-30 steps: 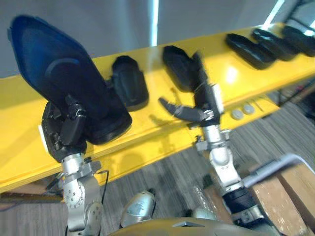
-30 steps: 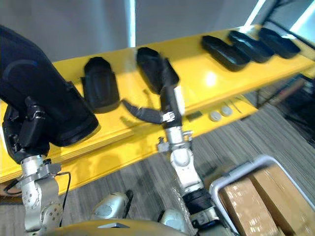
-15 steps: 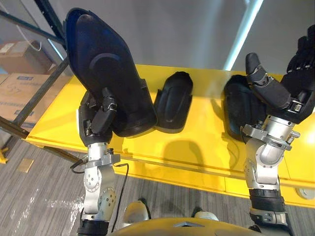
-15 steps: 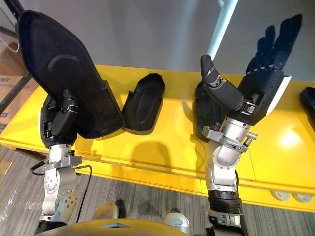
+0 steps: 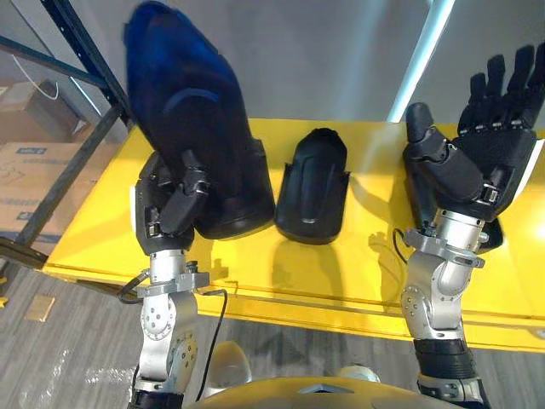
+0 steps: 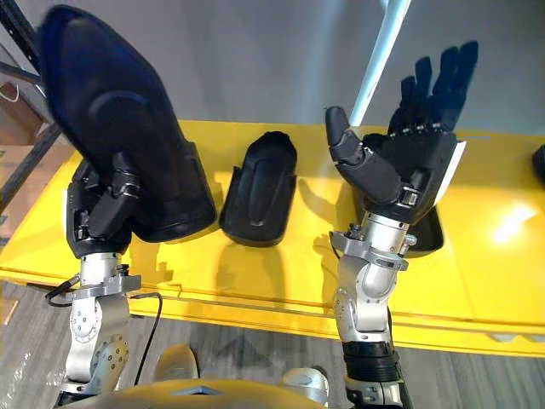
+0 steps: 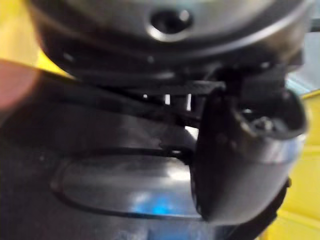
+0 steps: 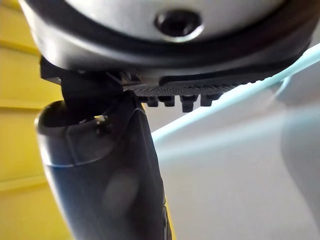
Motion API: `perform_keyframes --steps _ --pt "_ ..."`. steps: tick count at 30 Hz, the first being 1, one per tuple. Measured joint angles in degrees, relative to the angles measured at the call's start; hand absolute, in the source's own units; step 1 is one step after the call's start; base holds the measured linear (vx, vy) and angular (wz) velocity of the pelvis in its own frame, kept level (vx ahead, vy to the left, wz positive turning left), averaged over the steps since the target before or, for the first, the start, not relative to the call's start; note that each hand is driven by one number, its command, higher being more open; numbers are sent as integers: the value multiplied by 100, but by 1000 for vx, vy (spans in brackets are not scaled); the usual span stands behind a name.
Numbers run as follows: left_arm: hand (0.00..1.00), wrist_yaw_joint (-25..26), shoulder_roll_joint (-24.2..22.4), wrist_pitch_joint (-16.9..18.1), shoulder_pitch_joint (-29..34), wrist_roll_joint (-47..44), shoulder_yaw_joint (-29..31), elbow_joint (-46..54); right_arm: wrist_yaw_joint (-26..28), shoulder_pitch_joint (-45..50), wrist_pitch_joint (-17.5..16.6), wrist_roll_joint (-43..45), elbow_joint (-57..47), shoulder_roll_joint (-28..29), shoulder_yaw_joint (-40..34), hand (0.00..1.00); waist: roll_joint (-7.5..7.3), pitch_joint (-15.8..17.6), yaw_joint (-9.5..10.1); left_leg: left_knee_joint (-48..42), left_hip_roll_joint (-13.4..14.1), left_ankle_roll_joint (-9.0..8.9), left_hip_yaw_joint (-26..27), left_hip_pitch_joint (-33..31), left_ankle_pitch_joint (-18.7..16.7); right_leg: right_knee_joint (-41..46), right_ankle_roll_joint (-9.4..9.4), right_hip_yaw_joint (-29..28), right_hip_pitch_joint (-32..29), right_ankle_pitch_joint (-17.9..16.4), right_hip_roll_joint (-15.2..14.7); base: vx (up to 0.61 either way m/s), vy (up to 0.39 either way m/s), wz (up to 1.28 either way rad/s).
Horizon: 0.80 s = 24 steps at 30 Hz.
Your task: Walk over and take three plastic housings, then place them on the shelf
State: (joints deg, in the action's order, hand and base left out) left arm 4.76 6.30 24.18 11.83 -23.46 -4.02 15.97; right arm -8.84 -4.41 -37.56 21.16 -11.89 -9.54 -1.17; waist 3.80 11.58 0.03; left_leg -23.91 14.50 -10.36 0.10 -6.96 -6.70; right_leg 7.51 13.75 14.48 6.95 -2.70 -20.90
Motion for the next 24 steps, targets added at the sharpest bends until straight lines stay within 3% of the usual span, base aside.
perform_keyframes --steps 1,2,3,4,5,6,8,10,13,14,18,21,24 --pt "0 -43 40 2 -16 114 62 -20 -12 29 -3 -16 7 76 21 100 -51 34 -49 -4 -239 -174 144 -2 -509 49 48 -100 -96 15 -318 -153 669 -23" --pt "0 -194 106 5 -5 88 194 -34 -73 71 53 -47 57 197 74 100 -245 172 -16 -285 -511 -11 309 -46 -649 29 20 -206 -117 283 -621 -200 688 -17" --pt "0 -262 107 5 29 59 223 -64 -103 142 99 -83 63 210 115 100 -226 182 26 -443 -563 49 335 -105 -739 26 -17 -230 -150 509 -656 -238 662 -28" --pt "0 -356 104 5 125 55 276 -79 -225 321 130 -331 77 228 198 100 -175 202 139 -601 -592 181 413 -125 -878 43 -190 -198 -221 961 -682 -207 514 -34" --pt "0 -404 113 20 226 106 326 -76 -333 466 142 -578 84 270 282 100 -156 206 238 -530 -617 404 572 -82 -936 -39 -548 -12 -302 1448 -699 -184 467 -42" --pt "0 -407 139 19 254 104 356 -77 -341 503 143 -614 86 294 341 100 -144 210 300 -402 -621 494 672 -20 -894 -75 -719 135 -340 1595 -679 -123 329 -29" --pt "0 -527 234 19 217 -81 582 -66 -306 502 144 -748 34 296 479 100 -206 158 220 190 -794 704 704 107 -516 711 -668 543 -444 526 -282 -38 184 7" --pt "0 -615 294 18 105 -281 696 30 -390 448 148 -970 -31 260 468 100 -230 142 177 529 -945 724 683 152 -238 921 -694 665 -474 155 -91 28 135 21" --pt "0 -510 302 13 -163 -315 710 73 -548 411 242 -1105 -29 263 463 100 -234 129 135 851 -1055 794 645 167 20 1021 -638 625 -606 -130 38 -6 59 17" --pt "0 -421 240 -43 -208 -314 694 145 -576 396 248 -1174 -30 254 461 100 -256 115 134 966 -1088 800 655 165 126 886 -799 696 -576 -408 225 -31 -35 2" --pt "0 -155 37 -89 85 -163 398 424 -554 388 248 -1155 -29 240 356 100 -165 89 117 927 -914 737 660 128 201 244 -617 687 -287 -321 522 -35 -83 -7" --pt "0 8 -18 -120 357 203 263 450 -536 410 248 -1119 -28 151 145 100 -94 95 140 577 -779 754 665 79 211 264 -589 592 -259 -442 613 -70 -91 -17" --pt "0 102 -188 -121 598 212 342 453 -428 407 221 -1126 -30 -70 49 100 75 43 161 323 -650 770 602 67 226 359 -639 353 -309 -490 708 -51 -76 -39"
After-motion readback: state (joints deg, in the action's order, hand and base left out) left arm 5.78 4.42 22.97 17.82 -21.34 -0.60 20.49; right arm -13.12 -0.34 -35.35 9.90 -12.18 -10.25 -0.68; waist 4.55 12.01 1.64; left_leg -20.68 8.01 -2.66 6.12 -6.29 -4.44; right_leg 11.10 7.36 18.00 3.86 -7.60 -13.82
